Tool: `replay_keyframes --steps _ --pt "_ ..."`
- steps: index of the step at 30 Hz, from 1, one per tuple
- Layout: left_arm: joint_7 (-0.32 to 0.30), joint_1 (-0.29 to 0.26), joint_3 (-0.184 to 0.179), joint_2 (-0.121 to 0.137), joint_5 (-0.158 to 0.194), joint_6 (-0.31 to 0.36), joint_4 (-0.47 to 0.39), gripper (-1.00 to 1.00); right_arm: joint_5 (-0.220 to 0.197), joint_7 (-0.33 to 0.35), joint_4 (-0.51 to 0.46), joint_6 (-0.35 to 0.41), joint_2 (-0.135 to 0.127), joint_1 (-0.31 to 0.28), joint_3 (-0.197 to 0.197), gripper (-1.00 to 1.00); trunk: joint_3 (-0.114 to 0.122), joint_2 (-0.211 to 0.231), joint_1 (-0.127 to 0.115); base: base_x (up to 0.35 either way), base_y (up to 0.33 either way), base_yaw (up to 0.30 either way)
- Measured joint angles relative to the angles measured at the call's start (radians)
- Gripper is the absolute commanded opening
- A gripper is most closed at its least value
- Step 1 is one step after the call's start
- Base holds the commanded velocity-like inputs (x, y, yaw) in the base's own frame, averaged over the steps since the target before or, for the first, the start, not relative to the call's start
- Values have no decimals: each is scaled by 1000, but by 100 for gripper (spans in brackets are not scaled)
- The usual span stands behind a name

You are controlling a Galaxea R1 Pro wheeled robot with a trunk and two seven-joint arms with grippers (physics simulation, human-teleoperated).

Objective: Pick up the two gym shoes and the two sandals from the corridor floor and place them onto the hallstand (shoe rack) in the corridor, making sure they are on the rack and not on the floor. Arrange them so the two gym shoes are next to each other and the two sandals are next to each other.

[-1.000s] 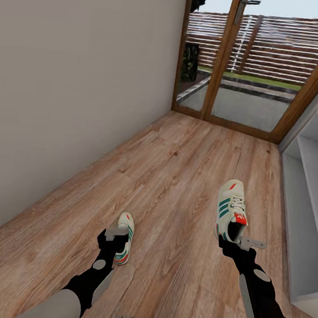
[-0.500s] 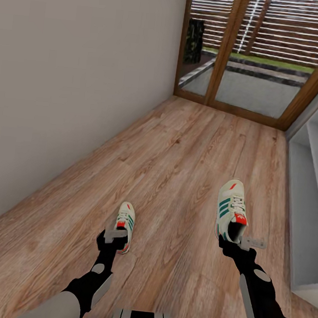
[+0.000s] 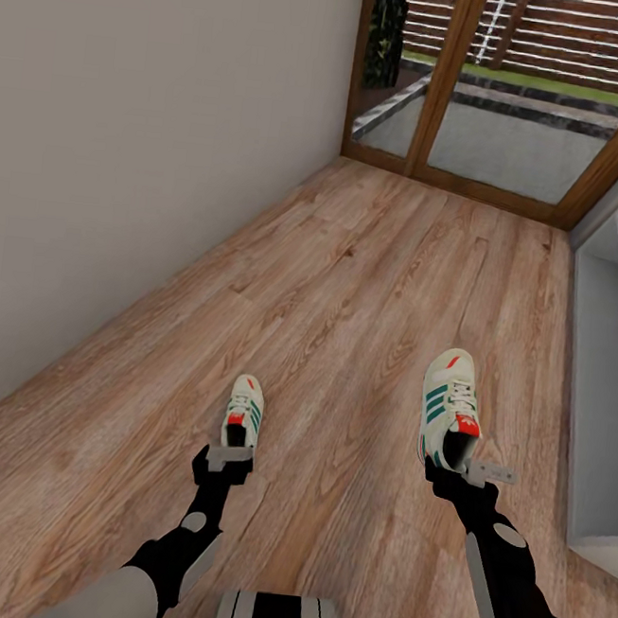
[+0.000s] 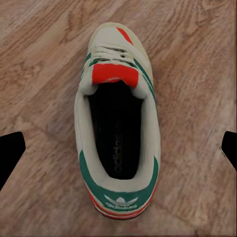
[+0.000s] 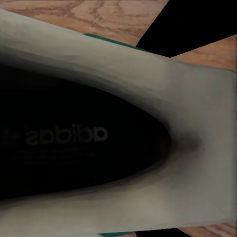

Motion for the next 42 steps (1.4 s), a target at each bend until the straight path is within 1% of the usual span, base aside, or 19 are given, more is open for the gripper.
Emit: replay_keyframes --steps 7,13,34,41,42 --pt "0 -1 -7 -6 0 -1 -25 100 0 0 0 0 0 0 1 -100 -1 0 0 0 0 0" --pt "0 -1 -9 -5 0 -1 -42 100 0 0 -1 0 0 0 0 -100 -3 0 0 0 0 0" --pt "-1 -1 -8 0 -2 -2 -51 100 0 0 -8 0 1 0 1 -100 -116 -5 9 0 0 0" --pt "-1 -1 -8 0 -2 -2 -72 100 0 0 -14 0 1 0 2 -100 -145 -7 13 0 0 0" --pt "-1 -1 -8 0 -2 -2 -72 100 0 0 -15 0 1 0 2 -100 -145 -7 13 0 0 0"
